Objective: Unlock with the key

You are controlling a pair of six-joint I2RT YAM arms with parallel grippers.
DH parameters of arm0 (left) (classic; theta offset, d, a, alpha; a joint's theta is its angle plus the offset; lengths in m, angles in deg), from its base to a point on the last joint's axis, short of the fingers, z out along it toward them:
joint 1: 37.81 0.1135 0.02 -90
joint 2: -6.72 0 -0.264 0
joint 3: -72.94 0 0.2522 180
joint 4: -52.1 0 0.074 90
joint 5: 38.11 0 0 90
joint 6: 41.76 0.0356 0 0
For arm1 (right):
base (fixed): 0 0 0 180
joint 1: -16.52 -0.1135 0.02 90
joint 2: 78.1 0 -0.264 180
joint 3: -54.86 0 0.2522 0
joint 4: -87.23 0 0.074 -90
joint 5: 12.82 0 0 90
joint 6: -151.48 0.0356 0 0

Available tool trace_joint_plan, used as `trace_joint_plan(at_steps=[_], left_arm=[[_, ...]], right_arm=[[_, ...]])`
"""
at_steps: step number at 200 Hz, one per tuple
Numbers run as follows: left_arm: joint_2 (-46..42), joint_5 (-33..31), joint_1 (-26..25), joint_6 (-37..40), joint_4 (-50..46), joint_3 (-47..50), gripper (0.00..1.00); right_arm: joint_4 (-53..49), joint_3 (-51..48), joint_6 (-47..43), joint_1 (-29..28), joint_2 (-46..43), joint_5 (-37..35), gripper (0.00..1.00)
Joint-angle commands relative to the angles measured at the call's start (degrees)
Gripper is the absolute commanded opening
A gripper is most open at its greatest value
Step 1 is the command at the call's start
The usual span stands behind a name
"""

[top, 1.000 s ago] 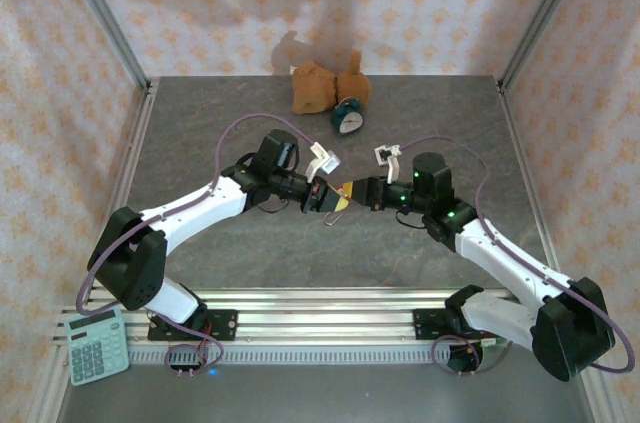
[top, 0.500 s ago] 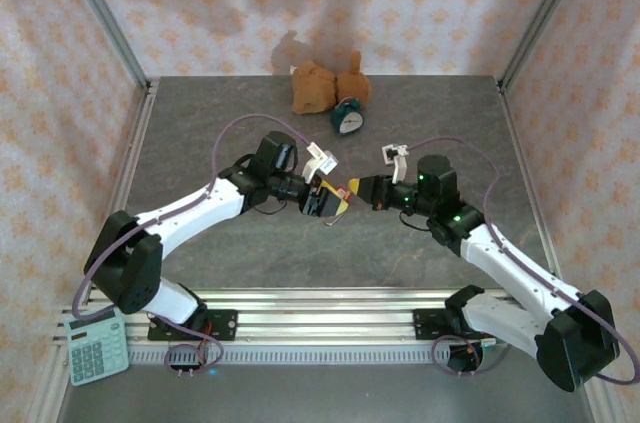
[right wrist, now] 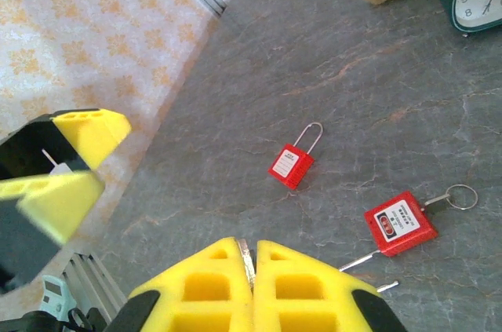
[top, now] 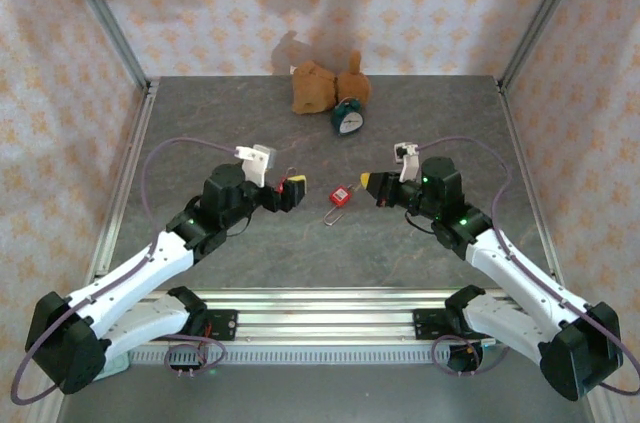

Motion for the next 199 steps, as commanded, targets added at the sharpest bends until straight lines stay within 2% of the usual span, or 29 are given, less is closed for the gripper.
trace_joint_plan(at_steps=[1,16,42,74,95,140,176,199], left_arm=[[4.2,-7.1,1.9,-0.7,-1.5,-3.9,0.99],[10.0,-10.9,2.2,0.9,-6.0,-8.0,0.93],[23.2,-18.3,3.1,1.8,-20.6,-19.8,0.86],[36.4,-17.1,3.1,1.6,-33.3,-30.9,0.82],[40.1,-14.8,3.1,1.4,-35.4,-33.0,0.78],[49.1,-12.1,3.1,4.2,-41.5,-40.1,0.78],[56.2,-14.0,3.1,5.2,-41.0,-44.7,0.79],[60.7,-19.1,3.2,4.8,-42.8,-49.2,0.8]], right_arm=[[-0.8,2.3,-1.4,0.0,-1.4,-2.0,0.05],[-1.5,2.5,-1.7,0.0,-1.5,-2.0,0.05],[-2.1,2.4,-1.9,0.0,-1.8,-2.1,0.05],[-3.6,2.5,-2.6,0.0,-2.5,-2.7,0.05],[-4.3,2.5,-2.9,0.0,-2.6,-2.8,0.05],[-4.2,2.8,-2.8,0.0,-2.1,-2.5,0.04],[-4.4,2.7,-2.7,0.0,-2.1,-2.3,0.04],[-5.0,3.1,-2.8,0.0,-2.2,-2.2,0.04]])
